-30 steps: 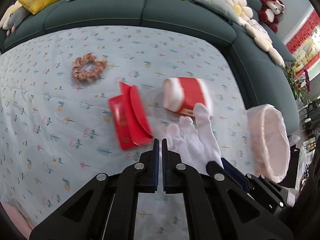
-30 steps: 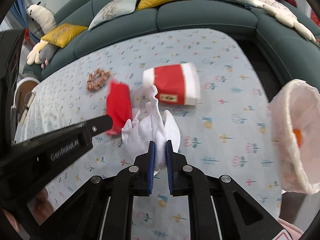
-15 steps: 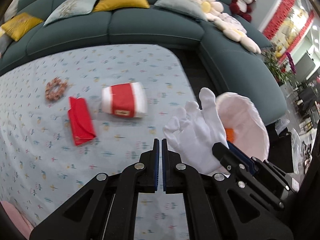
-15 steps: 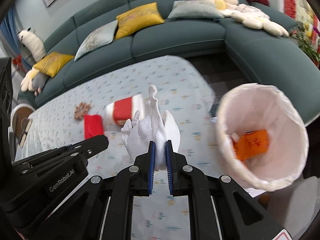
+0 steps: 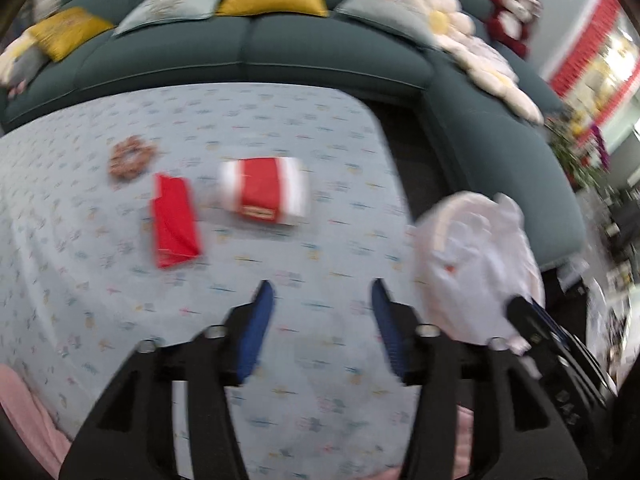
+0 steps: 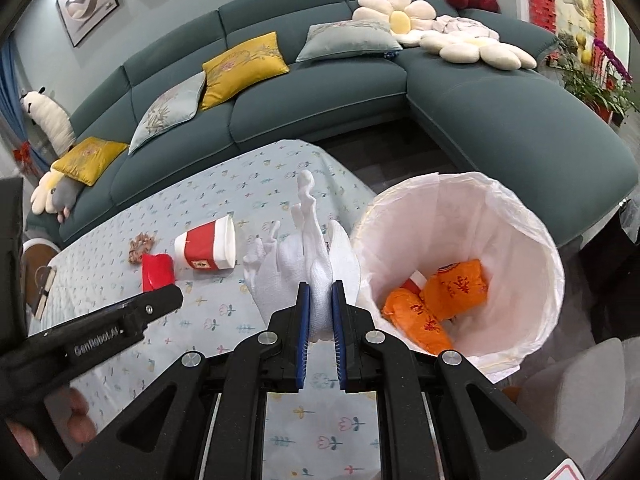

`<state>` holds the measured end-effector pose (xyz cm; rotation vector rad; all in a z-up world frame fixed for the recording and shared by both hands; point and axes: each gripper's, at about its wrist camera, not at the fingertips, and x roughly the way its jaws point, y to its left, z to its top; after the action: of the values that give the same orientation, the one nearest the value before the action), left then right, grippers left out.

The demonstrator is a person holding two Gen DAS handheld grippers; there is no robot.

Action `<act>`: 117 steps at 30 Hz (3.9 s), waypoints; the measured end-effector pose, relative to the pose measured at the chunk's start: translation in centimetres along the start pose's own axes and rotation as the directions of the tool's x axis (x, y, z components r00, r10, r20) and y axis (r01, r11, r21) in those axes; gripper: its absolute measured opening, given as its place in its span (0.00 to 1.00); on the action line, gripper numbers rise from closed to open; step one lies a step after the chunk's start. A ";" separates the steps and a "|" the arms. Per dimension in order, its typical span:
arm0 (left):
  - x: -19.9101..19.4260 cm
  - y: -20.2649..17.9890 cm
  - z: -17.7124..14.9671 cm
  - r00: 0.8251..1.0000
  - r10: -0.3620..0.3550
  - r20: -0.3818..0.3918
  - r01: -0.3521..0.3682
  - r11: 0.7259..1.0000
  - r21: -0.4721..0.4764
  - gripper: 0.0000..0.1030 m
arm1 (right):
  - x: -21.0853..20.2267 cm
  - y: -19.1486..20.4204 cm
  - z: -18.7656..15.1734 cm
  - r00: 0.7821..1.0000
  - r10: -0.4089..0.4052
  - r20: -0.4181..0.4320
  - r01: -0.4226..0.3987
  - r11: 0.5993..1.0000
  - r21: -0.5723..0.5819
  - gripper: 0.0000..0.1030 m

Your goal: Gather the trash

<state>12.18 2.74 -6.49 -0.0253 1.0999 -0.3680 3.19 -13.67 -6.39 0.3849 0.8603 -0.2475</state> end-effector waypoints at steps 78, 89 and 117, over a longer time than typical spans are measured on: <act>3.0 -22.3 -0.2 0.973 -0.217 -0.079 0.231 0.908 0.350 0.13 | -1.1 -16.7 0.8 0.987 -0.156 0.034 0.143 0.961 0.235 0.16; 3.3 -18.7 0.6 0.985 -0.160 -0.056 0.170 0.947 0.275 0.53 | -0.8 -15.5 1.0 0.988 -0.151 0.029 0.142 0.966 0.217 0.24; 1.4 -2.1 2.5 1.000 -0.007 0.007 0.007 0.998 0.070 0.60 | 2.0 -1.6 1.2 0.998 -0.051 -0.022 0.051 0.999 0.018 0.33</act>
<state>14.33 -0.08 -6.16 0.0318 1.0798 -0.4125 4.63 -15.72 -7.58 0.3843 0.8904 -0.2991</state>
